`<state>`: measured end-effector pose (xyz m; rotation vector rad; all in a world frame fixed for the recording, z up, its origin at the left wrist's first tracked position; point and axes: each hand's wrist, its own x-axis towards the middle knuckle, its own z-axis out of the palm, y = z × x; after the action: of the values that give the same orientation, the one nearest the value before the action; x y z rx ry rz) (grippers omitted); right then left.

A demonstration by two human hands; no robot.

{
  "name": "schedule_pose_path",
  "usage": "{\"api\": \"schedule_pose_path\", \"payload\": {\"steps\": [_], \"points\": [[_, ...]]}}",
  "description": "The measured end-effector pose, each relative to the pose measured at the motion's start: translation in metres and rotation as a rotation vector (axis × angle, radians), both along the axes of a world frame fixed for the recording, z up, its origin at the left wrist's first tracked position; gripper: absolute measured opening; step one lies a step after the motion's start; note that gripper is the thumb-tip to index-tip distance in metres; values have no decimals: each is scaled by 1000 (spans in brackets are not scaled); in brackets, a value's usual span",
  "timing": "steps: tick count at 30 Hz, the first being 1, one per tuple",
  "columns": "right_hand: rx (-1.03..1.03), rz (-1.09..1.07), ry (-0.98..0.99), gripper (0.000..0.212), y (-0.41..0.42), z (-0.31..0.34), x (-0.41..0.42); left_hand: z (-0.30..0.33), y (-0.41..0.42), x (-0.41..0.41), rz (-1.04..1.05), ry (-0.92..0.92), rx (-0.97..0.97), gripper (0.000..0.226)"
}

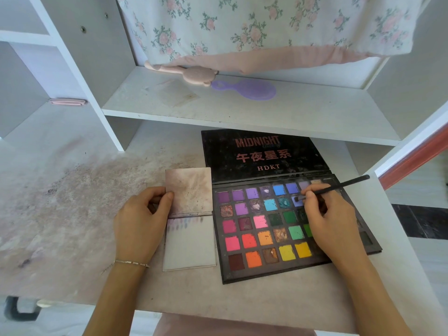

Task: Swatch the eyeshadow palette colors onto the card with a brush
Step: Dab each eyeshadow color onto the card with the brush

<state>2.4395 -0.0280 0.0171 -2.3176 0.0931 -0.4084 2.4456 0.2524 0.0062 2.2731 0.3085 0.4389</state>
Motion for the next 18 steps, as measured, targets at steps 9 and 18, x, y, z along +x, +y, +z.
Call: {"api": "schedule_pose_path", "payload": {"steps": [9, 18], "points": [[46, 10, -54, 10, 6, 5, -5, 0, 0, -1, 0, -11, -5, 9], [353, 96, -20, 20, 55, 12, -18, 0, 0, 0, -9, -26, -6, 9]]}}
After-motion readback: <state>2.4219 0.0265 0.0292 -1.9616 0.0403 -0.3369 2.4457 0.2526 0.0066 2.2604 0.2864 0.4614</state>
